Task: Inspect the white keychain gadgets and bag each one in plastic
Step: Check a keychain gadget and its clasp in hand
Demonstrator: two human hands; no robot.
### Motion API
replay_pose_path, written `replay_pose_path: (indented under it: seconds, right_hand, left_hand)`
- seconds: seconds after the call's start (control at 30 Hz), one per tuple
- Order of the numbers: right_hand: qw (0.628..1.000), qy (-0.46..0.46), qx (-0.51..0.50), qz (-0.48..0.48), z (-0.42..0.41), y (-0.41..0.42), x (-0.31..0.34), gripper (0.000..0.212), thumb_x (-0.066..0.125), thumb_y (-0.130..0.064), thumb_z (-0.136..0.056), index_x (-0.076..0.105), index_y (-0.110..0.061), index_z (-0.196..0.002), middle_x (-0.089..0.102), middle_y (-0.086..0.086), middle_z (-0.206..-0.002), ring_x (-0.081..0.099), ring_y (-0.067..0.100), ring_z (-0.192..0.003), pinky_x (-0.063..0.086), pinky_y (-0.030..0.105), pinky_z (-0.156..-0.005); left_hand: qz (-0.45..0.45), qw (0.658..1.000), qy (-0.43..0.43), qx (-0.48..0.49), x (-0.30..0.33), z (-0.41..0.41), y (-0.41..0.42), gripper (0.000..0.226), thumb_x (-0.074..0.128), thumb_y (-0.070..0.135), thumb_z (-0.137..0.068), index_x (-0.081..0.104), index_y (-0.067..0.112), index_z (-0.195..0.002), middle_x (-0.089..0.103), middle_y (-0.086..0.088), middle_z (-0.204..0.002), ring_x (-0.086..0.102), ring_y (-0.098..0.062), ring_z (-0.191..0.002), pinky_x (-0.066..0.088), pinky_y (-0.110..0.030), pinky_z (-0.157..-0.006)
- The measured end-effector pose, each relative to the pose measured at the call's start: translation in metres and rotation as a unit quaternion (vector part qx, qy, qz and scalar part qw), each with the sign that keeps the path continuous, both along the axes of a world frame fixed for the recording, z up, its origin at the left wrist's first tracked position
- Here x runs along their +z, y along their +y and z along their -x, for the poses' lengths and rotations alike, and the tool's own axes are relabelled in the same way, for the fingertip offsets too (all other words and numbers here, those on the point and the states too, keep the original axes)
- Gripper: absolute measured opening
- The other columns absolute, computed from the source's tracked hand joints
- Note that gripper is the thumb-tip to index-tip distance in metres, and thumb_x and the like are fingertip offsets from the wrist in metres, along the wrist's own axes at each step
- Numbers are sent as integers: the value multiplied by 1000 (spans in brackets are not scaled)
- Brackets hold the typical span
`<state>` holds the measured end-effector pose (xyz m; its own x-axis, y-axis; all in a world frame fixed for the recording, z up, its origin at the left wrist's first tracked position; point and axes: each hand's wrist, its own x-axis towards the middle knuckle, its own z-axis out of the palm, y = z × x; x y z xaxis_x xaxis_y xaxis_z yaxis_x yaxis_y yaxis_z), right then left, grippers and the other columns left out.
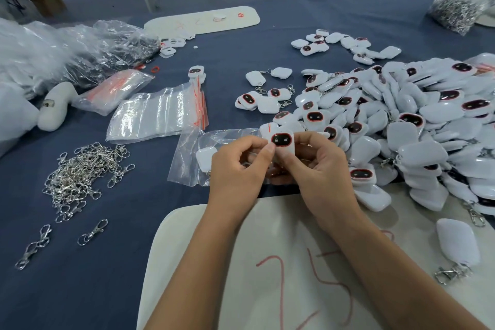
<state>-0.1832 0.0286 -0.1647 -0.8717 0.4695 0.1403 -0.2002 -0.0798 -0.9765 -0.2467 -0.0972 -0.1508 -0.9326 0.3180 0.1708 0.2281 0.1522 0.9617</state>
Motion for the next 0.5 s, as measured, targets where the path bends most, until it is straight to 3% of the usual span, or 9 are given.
replay_pose_path:
  seconds: [0.23,0.43,0.5]
  right_hand:
    - [998,-16,36,42,1,0,1,12,70,0,-97,69,-5,-108,80,13,-92,79,30,-77,64,34,-69]
    - [997,-37,43,47,0,1,1,10,69,2,-96,61,0,-103,77,15,-82,78,33,-69,62,30,-60]
    - [997,-43,56,38,-1,1,2,10,68,2,-97,60,-2,-101,77,15,-82,78,34,-69,61,30,-58]
  left_hand:
    - [-14,999,-45,2,4,1,1,9,68,10,-97,75,5,-92,73,-18,-86,62,-20,-72,57,-43,-73]
    - [-31,998,-56,-26,2,4,-3,9,68,8,-97,75,4,-97,73,-17,-90,63,-21,-77,55,-37,-72]
    - [-51,996,-71,-35,1,6,-5,10,67,9,-98,75,4,-100,73,-8,-86,64,-14,-75,54,-27,-65]
